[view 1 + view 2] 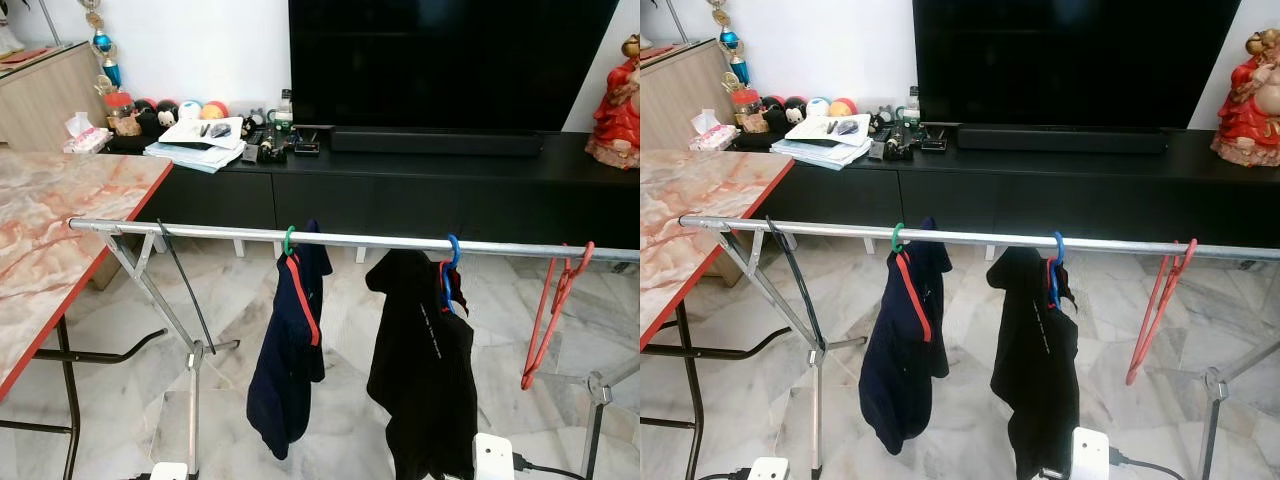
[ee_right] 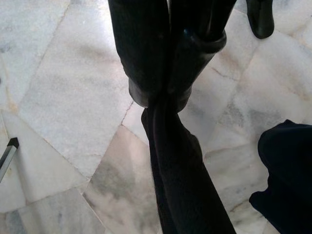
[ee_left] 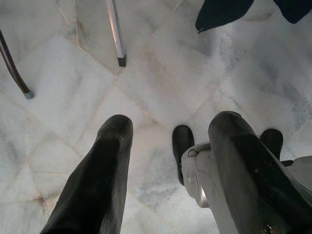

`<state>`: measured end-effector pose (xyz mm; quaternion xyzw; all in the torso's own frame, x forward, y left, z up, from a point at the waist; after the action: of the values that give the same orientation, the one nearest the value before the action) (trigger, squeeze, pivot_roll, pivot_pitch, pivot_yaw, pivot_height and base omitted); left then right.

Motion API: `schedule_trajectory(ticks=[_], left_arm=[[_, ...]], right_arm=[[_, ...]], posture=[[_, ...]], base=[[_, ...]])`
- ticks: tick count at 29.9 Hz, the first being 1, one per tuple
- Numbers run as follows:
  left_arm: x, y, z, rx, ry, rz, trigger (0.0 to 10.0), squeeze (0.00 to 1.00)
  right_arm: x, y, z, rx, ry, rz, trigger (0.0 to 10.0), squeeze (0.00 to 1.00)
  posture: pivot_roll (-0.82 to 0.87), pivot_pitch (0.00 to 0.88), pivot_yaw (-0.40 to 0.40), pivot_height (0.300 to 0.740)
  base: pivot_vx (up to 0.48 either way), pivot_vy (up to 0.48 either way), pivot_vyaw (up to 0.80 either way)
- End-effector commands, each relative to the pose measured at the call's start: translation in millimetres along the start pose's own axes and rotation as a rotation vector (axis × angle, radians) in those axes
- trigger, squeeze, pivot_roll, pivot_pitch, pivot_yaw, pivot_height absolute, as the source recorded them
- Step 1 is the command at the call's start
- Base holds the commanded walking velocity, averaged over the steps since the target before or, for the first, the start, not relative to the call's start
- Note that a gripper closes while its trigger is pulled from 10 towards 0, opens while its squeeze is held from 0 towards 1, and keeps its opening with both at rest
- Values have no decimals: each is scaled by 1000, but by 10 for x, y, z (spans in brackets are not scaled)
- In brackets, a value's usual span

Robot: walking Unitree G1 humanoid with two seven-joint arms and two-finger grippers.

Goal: Hang hanger

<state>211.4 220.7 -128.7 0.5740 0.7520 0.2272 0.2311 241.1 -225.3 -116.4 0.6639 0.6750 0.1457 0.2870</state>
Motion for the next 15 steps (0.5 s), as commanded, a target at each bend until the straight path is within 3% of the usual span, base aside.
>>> schedule_trajectory(ticks=[1,5,6,7,8,13,14,15], left_arm=[[4,-62,-4,28,3,14,10000,0],[4,-63,-4,28,4,14,10000,0],[4,-64,-4,28,4,15,10000,0],[3,-64,-4,29,4,15,10000,0],[2,-66,-4,29,4,16,10000,0],[-3,-67,-4,30,2,16,10000,0],[-4,-67,-4,30,2,16,10000,0],[-6,-67,-3,30,2,16,10000,0]], right_arm=[[35,-105,-10,32,5,10,0,0],[7,0,-2,-8,-6,37,0,0],[-19,103,3,-46,-15,54,6431,0],[-39,189,5,-78,-21,68,9529,0],[-62,300,4,-119,-27,87,10000,0],[-50,393,3,-150,-19,97,10000,0],[-33,406,2,-156,-10,98,10000,216],[-22,418,1,-163,-5,101,10000,502]], posture=[[29,13,3,740],[29,13,3,740],[29,14,3,740],[29,14,3,740],[29,14,3,740],[29,14,3,740],[29,14,3,740],[27,12,1,740]], base=[[0,0,0],[0,0,0],[0,0,0],[0,0,0],[0,0,0],[0,0,0],[0,0,0],[0,0,0]])
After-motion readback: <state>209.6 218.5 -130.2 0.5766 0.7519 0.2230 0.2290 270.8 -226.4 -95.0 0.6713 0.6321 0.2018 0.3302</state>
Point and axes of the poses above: a point about 5 cm out from each wrist's last joint towards the gripper, its own z axis pointing out of the wrist towards the gripper, its own y axis along the axis of the wrist's last joint, x = y × z, the point moved 6 cm from there along z, pointing out of the wrist towards the gripper, and after that the axes turned 14 degrees about -z, right-handed, at the moved point
